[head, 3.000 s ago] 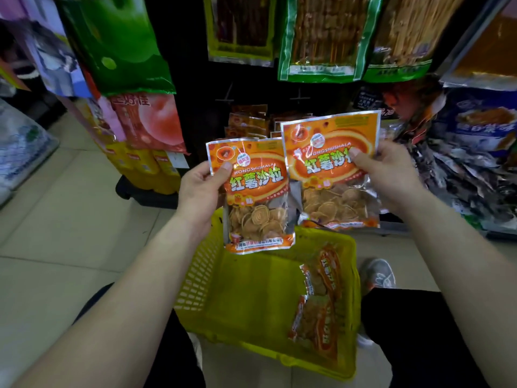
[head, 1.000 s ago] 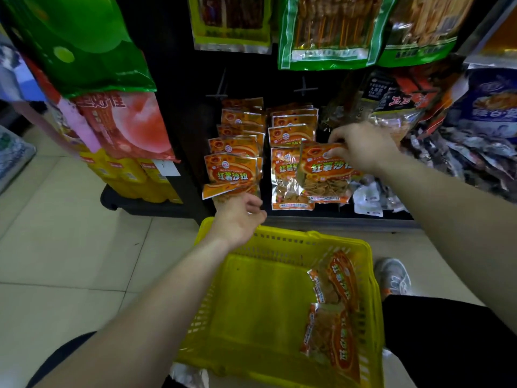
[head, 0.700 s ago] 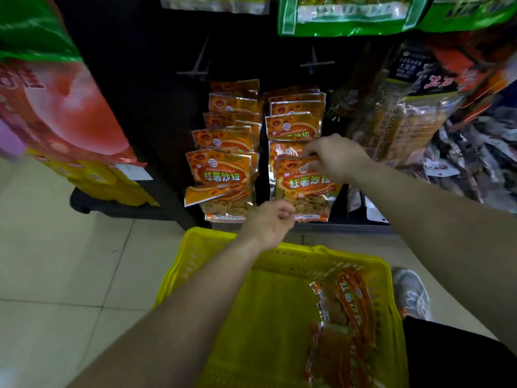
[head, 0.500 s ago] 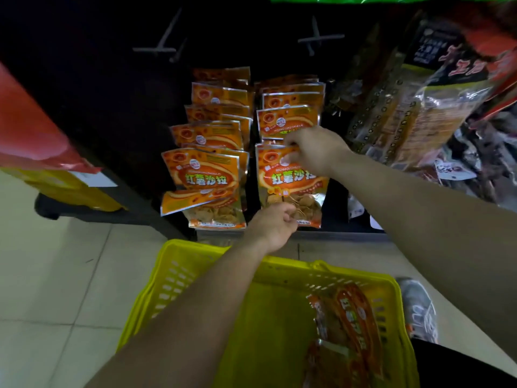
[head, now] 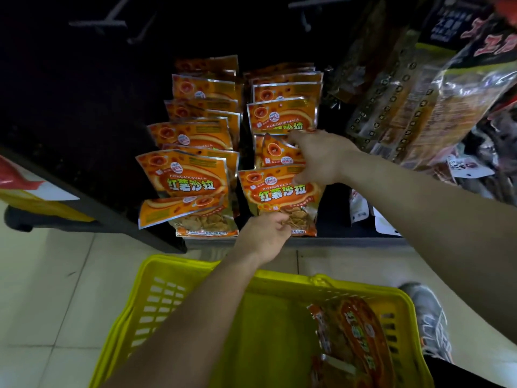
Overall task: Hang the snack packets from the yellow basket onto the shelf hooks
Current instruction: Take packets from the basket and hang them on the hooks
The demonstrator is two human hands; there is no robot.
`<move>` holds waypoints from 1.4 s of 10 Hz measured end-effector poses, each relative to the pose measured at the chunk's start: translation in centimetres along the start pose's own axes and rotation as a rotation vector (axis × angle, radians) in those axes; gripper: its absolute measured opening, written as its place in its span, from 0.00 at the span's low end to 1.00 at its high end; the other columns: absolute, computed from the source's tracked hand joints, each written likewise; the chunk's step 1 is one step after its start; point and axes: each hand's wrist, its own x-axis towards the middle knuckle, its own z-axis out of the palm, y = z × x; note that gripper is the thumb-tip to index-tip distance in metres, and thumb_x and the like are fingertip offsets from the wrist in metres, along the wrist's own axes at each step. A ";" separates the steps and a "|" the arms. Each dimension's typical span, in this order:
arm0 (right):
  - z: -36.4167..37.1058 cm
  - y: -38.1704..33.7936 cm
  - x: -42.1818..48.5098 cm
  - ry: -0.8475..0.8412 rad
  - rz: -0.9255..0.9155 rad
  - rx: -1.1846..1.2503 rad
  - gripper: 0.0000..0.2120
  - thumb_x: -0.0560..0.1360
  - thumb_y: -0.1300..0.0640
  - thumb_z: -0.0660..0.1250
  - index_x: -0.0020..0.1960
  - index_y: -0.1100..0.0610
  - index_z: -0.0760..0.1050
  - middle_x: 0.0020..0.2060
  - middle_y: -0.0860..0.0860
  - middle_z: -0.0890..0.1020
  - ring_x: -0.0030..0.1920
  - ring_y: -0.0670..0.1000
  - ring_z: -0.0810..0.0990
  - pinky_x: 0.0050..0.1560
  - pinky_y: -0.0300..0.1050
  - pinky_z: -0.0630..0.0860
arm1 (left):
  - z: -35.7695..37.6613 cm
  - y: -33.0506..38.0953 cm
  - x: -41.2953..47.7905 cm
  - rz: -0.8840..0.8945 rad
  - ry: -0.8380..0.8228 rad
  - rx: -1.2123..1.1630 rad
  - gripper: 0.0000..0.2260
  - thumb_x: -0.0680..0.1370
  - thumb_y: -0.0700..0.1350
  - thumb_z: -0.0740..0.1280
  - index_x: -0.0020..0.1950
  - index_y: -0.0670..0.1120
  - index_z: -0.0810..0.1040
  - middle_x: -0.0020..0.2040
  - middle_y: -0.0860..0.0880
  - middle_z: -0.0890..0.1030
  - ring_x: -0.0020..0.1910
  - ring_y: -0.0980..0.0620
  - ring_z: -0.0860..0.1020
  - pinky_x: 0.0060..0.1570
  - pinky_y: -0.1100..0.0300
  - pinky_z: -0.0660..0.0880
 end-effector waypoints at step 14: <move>-1.0 -1.4 2.2 0.103 0.062 0.017 0.22 0.72 0.60 0.72 0.64 0.48 0.75 0.57 0.53 0.79 0.58 0.56 0.78 0.57 0.53 0.78 | 1.1 0.3 1.2 -0.054 -0.041 -0.031 0.30 0.81 0.54 0.62 0.77 0.69 0.49 0.69 0.50 0.76 0.46 0.47 0.81 0.53 0.46 0.80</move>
